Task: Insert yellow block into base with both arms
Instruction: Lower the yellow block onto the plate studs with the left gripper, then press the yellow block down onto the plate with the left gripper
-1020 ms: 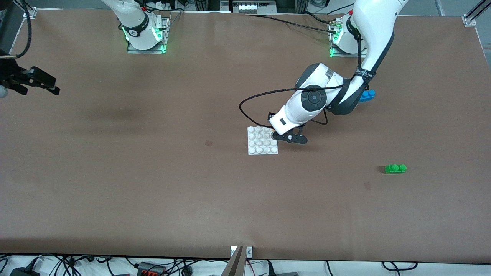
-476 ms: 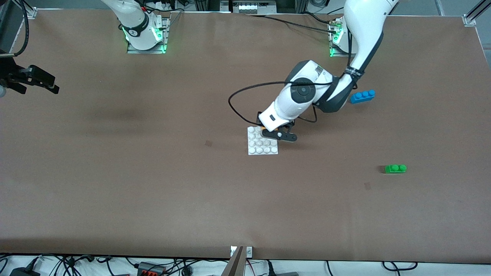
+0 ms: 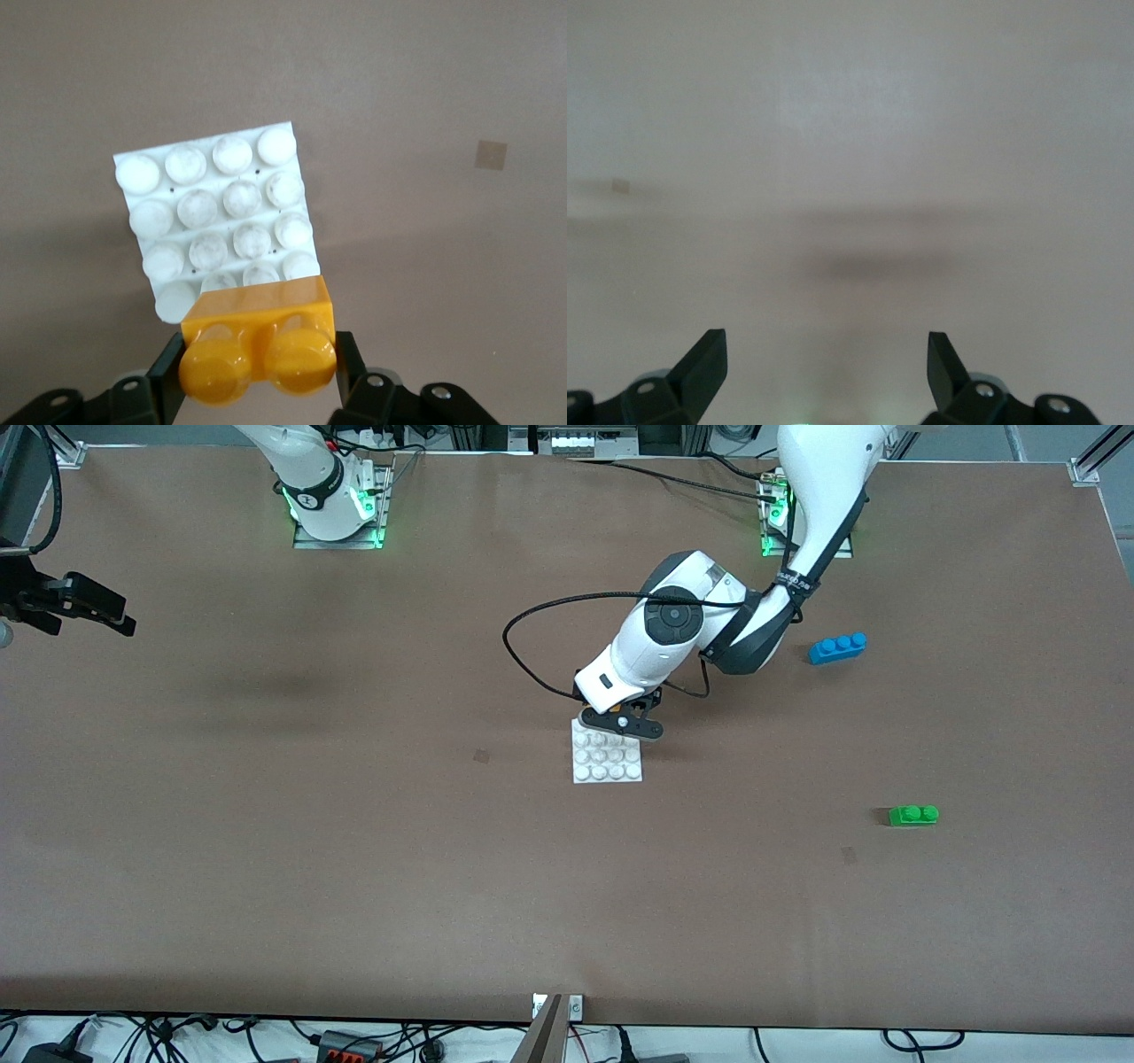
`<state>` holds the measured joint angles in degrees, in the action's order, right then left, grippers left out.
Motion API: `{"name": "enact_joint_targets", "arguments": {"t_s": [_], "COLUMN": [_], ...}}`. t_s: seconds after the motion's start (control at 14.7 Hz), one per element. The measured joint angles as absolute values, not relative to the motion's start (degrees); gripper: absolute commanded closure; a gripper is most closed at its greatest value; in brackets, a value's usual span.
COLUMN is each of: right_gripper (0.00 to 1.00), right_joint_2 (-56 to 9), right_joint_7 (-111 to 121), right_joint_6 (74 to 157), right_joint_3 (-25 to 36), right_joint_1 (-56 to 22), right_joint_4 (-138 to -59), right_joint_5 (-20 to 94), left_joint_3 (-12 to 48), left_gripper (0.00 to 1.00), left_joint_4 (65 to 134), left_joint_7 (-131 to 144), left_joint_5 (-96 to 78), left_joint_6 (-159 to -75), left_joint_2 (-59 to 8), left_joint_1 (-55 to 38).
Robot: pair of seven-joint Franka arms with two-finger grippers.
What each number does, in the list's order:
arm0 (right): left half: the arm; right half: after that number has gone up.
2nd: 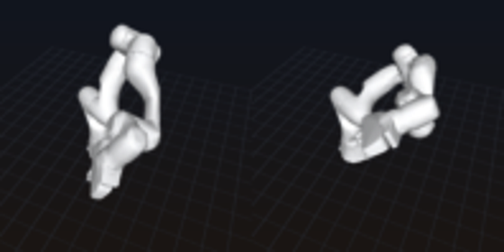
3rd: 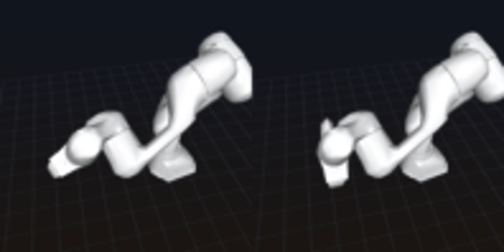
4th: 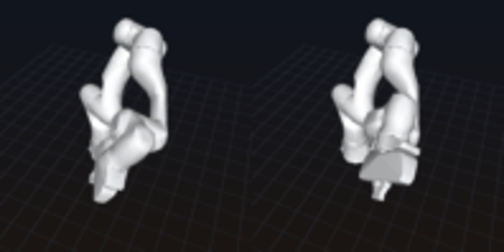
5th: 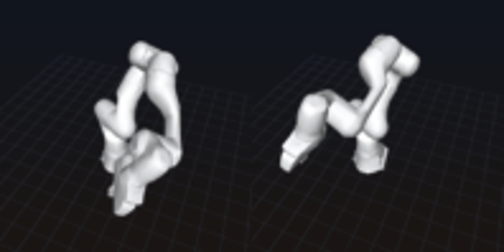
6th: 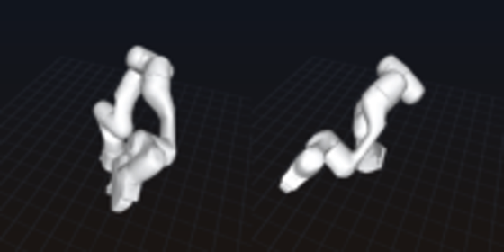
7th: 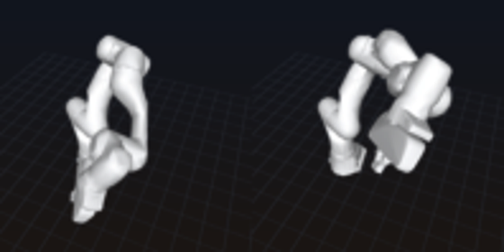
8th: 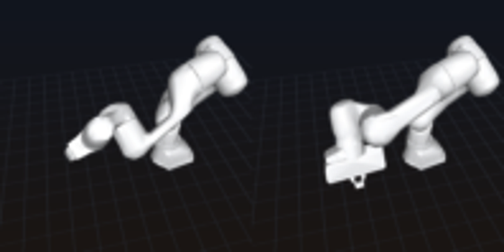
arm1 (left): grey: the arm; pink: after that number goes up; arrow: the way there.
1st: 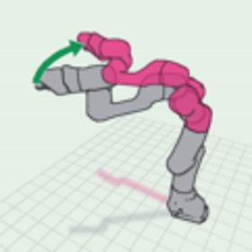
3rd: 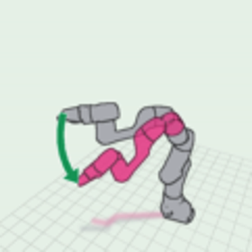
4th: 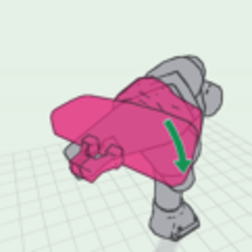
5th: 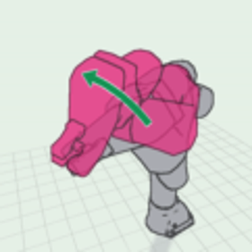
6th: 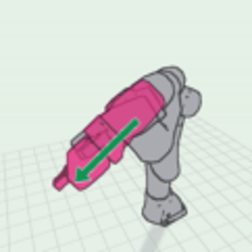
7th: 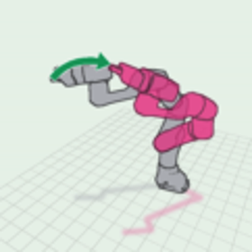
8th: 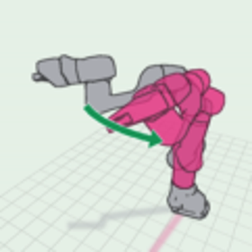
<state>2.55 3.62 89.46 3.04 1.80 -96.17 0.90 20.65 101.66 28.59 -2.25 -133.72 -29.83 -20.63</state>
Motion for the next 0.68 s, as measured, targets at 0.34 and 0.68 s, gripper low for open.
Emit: {"name": "enact_joint_targets", "arguments": {"t_s": [0.34,0.68], "right_gripper": [0.00,0.00], "right_joint_2": [2.56,2.56], "right_joint_7": [3.42,3.34], "right_joint_6": [88.56,88.42], "right_joint_3": [2.64,2.44], "right_joint_1": [1.76,1.69], "right_joint_4": [-96.14,-96.10], "right_joint_5": [0.90,0.90], "left_joint_3": [20.32,18.12], "left_gripper": [0.62,0.62], "left_joint_4": [101.68,101.57], "left_joint_7": [27.51,31.81], "left_joint_5": [0.62,0.62], "left_joint_6": [-137.76,-138.42], "left_joint_2": [-32.80,-33.63], "left_joint_1": [-20.74,-20.73]}}
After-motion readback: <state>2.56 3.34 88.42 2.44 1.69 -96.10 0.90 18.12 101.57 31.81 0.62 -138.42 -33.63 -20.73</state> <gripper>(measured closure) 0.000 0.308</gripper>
